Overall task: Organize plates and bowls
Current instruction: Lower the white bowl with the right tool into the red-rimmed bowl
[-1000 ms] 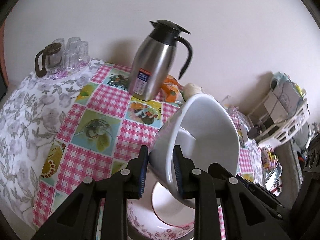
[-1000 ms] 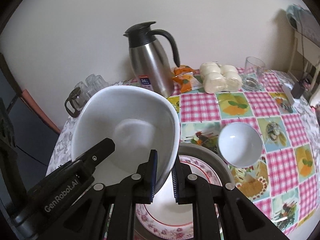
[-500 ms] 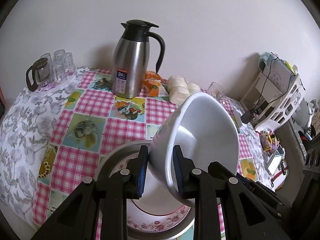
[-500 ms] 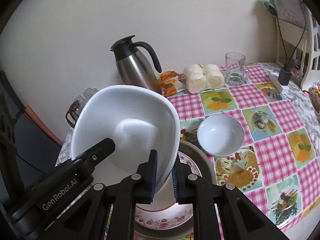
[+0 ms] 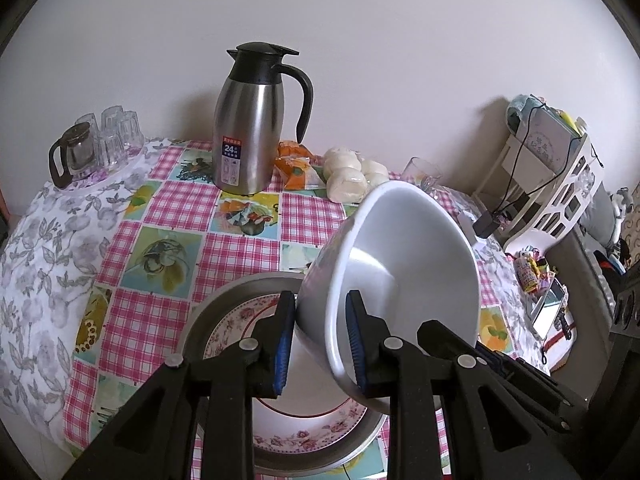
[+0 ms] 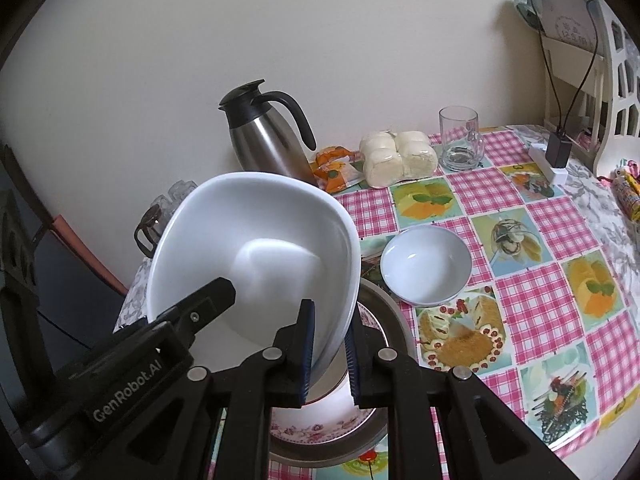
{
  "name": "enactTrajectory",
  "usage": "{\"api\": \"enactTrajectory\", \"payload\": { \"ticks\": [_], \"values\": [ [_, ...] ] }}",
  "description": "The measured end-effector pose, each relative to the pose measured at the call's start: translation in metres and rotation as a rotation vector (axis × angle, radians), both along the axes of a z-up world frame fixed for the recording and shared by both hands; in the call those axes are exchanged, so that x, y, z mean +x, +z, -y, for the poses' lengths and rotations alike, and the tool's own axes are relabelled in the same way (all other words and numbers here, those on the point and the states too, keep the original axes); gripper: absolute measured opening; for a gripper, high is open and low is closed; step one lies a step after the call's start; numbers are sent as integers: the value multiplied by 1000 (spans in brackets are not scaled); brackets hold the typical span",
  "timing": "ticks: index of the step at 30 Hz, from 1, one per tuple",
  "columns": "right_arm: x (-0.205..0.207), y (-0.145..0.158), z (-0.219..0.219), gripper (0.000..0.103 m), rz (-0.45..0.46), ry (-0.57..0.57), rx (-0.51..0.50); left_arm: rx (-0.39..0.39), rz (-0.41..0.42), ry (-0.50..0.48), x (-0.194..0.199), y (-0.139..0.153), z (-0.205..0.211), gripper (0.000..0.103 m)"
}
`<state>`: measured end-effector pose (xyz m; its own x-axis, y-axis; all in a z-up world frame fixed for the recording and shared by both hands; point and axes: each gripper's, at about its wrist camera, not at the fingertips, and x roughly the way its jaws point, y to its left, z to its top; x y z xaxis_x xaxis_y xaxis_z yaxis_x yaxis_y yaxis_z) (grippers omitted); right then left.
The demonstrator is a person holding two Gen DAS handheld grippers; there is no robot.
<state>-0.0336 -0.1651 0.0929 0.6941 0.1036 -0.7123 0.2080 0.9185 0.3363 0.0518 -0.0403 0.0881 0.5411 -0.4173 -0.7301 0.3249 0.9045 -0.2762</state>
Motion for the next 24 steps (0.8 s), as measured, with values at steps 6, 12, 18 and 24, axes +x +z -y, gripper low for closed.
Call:
{"api": "enactTrajectory", "payload": {
  "ticks": [6,12,18,24],
  "values": [
    [3,-3,2,18,-18,-4,7,10,-47,3,6,-11,2,26],
    [11,-18,-4,18,-75,9,5,39,-107,19,13,-28,2,27],
    [15,-31,-9,18,-118,25,6,53,-156,27,18,-39,-1,28],
    [19,-41,-10,18,-160,30,15,70,-207,28,23,-49,-1,28]
  ]
}}
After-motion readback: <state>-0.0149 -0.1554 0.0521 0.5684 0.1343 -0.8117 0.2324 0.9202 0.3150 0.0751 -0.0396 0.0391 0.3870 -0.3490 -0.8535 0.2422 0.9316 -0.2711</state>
